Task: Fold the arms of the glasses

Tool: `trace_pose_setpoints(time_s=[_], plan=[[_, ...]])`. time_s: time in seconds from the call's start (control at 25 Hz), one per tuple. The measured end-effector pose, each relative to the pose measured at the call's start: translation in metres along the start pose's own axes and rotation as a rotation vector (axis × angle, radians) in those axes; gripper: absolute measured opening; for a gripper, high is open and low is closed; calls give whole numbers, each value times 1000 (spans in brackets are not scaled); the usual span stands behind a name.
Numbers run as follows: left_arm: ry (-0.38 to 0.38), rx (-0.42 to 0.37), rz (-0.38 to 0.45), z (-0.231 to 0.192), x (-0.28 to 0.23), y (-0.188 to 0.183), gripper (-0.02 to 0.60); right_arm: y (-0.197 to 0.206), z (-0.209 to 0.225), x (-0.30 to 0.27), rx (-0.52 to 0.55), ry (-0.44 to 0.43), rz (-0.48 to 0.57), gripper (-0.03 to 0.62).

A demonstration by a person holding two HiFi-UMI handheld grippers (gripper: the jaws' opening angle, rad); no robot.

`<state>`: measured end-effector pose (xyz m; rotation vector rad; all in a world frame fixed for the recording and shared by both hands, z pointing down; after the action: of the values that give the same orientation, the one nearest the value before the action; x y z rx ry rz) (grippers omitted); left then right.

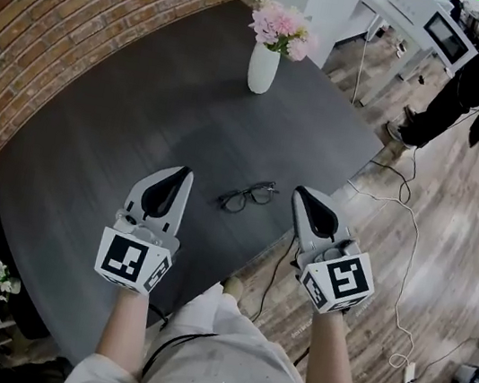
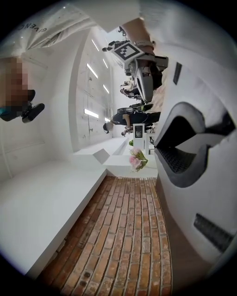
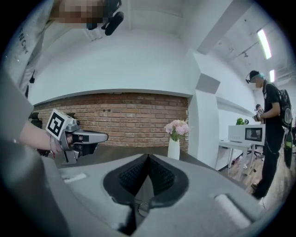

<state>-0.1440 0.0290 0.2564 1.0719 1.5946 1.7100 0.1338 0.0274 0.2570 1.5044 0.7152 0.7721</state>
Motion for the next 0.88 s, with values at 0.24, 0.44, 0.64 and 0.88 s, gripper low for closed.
trace_pose_setpoints(time_s=[0.24, 0.44, 0.64, 0.88], plan=[[1, -1, 40, 5, -1, -17, -2, -17, -2, 3, 11, -5, 27, -2], [-5, -2, 62, 7, 0, -32, -2, -31, -2, 5, 16, 8, 56, -2], [-6, -14, 90, 7, 0, -44, -2, -42, -2, 10, 24, 11, 79, -2], [-13, -16, 117, 6, 3, -56, -2, -53, -4, 10, 42, 11, 94, -2]])
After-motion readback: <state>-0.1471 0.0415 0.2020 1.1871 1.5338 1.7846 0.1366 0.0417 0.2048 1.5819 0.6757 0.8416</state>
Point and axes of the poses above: the fingertips, and each gripper's own axes: x backward along the fingers, z to its right, y out of its underside, the point moved 10 cm from there along x, backward along the fingers, and after that the axes turned 13 degrees about z, right-handed, at the moved point
